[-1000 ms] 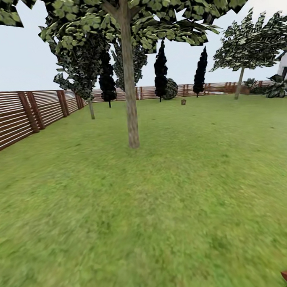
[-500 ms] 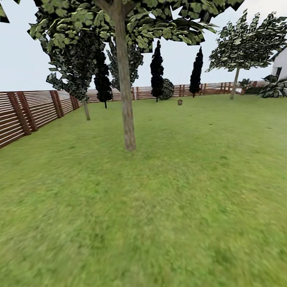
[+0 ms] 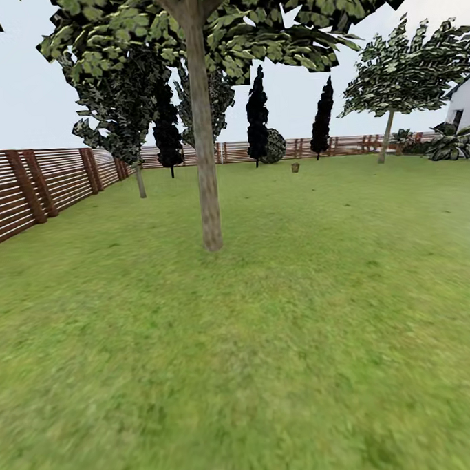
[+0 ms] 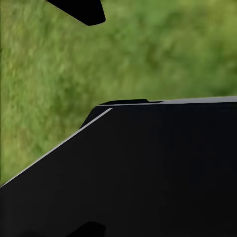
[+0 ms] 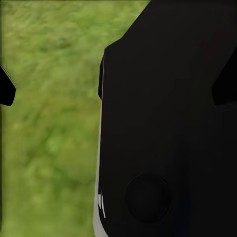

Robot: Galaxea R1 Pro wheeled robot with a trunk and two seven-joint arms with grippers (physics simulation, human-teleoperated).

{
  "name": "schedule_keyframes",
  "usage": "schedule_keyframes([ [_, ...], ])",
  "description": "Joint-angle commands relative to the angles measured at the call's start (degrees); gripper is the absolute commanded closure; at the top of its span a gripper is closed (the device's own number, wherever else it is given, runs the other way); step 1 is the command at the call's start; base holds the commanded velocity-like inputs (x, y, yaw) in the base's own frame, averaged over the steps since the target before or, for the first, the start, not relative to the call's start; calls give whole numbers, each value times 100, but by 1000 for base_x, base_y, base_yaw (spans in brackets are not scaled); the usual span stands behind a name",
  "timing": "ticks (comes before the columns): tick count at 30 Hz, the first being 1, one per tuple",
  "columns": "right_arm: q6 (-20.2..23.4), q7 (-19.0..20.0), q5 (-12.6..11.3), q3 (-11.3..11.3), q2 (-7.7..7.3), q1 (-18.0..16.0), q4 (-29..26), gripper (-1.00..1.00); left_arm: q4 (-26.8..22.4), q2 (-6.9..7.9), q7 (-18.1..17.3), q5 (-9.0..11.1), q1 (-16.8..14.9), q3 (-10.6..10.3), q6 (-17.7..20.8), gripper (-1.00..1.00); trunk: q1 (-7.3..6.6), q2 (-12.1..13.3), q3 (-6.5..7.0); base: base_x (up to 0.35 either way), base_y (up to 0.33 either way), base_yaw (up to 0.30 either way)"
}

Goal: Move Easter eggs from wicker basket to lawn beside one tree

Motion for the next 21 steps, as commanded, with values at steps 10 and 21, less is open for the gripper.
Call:
schedule_keyframes([
  [10, 0, 2, 6, 2, 0, -8, 14, -100, -11, 1, -6, -1, 4, 2, -4, -100, 3, -2, -4, 336, 0, -172],
  [21, 2, 2, 6, 2, 0, -8, 12, -100, -11, 1, -6, -1, 4, 2, -4, -100, 3, -2, -4, 336, 0, -17],
])
